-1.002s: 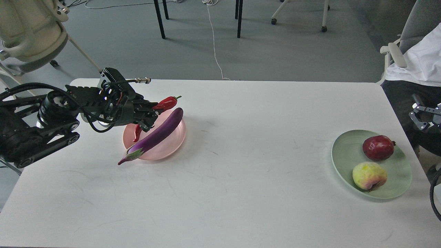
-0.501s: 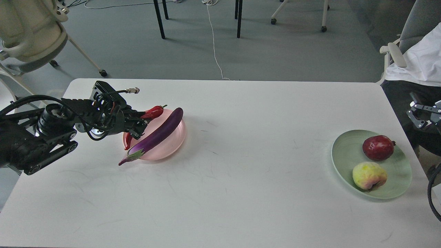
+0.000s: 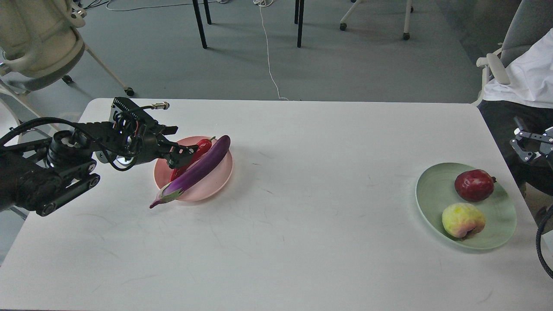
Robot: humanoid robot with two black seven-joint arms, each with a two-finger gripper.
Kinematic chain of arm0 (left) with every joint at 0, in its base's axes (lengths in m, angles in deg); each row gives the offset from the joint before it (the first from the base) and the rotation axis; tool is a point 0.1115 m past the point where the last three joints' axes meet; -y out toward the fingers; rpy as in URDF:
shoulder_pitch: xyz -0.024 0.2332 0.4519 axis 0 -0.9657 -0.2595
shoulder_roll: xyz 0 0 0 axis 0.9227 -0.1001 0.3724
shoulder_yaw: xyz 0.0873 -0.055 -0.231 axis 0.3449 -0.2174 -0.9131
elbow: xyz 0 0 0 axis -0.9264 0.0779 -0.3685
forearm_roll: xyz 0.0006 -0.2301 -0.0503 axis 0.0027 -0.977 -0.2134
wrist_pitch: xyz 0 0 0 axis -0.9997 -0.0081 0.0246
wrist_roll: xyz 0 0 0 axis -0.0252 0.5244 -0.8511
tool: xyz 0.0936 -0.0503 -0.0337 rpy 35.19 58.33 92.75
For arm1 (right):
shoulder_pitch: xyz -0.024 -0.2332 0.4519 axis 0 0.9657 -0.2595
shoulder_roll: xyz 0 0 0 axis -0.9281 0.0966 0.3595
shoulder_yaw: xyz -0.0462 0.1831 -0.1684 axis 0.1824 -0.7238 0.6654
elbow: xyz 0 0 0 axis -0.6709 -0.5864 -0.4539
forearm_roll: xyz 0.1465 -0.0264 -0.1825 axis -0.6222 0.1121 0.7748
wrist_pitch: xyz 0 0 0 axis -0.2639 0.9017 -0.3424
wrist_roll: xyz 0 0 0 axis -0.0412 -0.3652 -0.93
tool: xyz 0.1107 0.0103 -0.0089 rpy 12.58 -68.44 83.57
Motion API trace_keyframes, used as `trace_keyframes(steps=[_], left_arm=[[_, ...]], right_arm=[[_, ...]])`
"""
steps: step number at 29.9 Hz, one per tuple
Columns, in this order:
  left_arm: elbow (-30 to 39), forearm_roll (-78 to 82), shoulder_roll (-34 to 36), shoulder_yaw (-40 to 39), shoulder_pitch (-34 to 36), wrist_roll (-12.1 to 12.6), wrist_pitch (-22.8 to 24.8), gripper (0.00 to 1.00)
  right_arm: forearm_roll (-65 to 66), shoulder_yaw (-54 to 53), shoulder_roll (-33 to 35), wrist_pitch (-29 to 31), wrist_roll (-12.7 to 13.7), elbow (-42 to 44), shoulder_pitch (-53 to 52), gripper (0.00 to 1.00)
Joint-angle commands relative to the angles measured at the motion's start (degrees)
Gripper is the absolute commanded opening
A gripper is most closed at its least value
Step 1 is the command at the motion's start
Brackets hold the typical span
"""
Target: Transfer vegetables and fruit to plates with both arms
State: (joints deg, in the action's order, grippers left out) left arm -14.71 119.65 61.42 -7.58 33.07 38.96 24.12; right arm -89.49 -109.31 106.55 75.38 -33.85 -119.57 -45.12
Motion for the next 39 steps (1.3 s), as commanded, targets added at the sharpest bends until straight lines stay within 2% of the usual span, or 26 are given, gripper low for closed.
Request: trace_keyframes(steps=[1,8,10,16,21,24,26,28,32,39], left_arm=[[0.0,-24.3,0.6,-5.5,1.0,-0.1,0.3,0.98],[-1.6,-65.8,1.5,-7.2,5.0,0.2,0.5,0.98],[-1.6,-75.2,1.2,-8.2,4.9,-0.1,0.5,0.98],[-2.6,-94.0,-4.0,-14.7,1.5,-0.1,0.7,0.98],[-6.7,-102.3,-9.5,-21.8,-3.8,-0.1,5.5,0.98],[-10.8,-103.2,-13.9,-26.1,-7.1,-0.2,8.9,0.98],[-12.3,-103.3,-16.5,-29.2,-8.5,-0.1,10.4,0.98],[-12.3,-103.3,-17.4,-32.1,-9.8,0.0,11.3,0.98],[-12.4,-104.4,-18.1,-37.2,-10.9,0.3,12.3,0.98],[-12.0,-105.4,-17.6,-37.9,-10.3,-0.1,12.7,0.98]], right_arm=[[0.0,-0.1,0.0,0.0,0.0,0.2,-0.6,0.99],[-0.1,-5.6,-0.4,0.0,0.0,2.1,-0.6,0.99],[-0.1,-7.0,-2.8,0.0,0.0,2.4,-1.0,0.99],[-0.1,-10.3,-7.7,0.0,0.3,7.1,-4.9,0.99],[-1.8,-10.8,-11.3,0.0,0.8,8.0,-8.1,0.98],[-2.5,-10.3,-12.3,0.0,2.5,7.9,-9.1,0.98],[-2.5,-10.1,-14.4,0.0,4.6,7.9,-10.4,0.99],[-2.5,-10.1,-16.4,0.0,6.1,7.9,-11.5,0.99],[-2.5,-9.8,-17.9,0.0,7.1,7.9,-12.8,0.99],[-2.0,-9.8,-18.2,0.0,9.1,7.8,-12.2,0.99]])
